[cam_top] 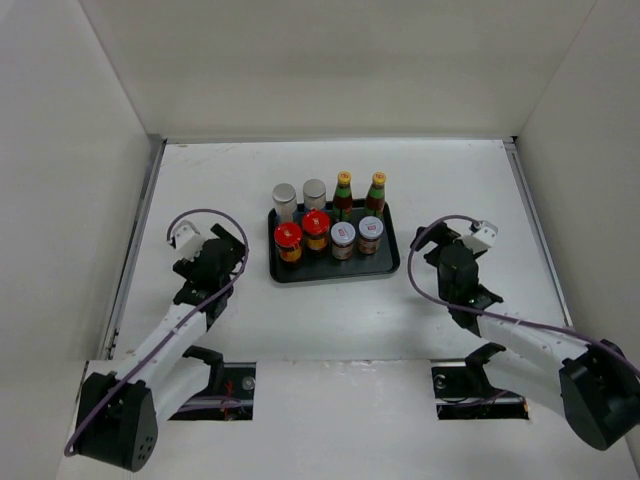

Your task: Organize the condiment bottles

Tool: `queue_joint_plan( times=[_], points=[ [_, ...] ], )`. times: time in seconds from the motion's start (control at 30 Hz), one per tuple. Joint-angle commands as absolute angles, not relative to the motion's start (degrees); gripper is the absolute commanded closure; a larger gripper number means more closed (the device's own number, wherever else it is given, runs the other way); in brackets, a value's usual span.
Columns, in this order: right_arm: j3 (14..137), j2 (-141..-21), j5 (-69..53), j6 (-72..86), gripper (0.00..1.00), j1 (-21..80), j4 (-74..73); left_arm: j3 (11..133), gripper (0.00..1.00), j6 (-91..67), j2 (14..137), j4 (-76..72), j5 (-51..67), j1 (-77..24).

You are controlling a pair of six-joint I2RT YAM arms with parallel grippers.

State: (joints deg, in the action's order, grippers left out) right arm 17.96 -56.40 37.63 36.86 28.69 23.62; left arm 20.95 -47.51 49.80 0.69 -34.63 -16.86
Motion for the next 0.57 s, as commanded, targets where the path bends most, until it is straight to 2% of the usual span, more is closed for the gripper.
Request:
queue_joint_plan(
  times=[0.0,0.23,0.53],
  points=[
    [20.74,-58.35,37.53,40.25,0.00,28.52,24.70,26.44,0.00,-46.40,54.48,4.13,-32.78,-14.55],
    [21.88,-59.94,36.74,40.16,0.00,28.69,23.47,28.04,0.00,-48.51,58.36,3.78,-32.70,-15.33],
    [22.59,-61.52,35.42,39.82,0.00,28.69,23.47,27.34,0.00,-47.11,54.06,4.22,-34.63,-16.48]
  ],
)
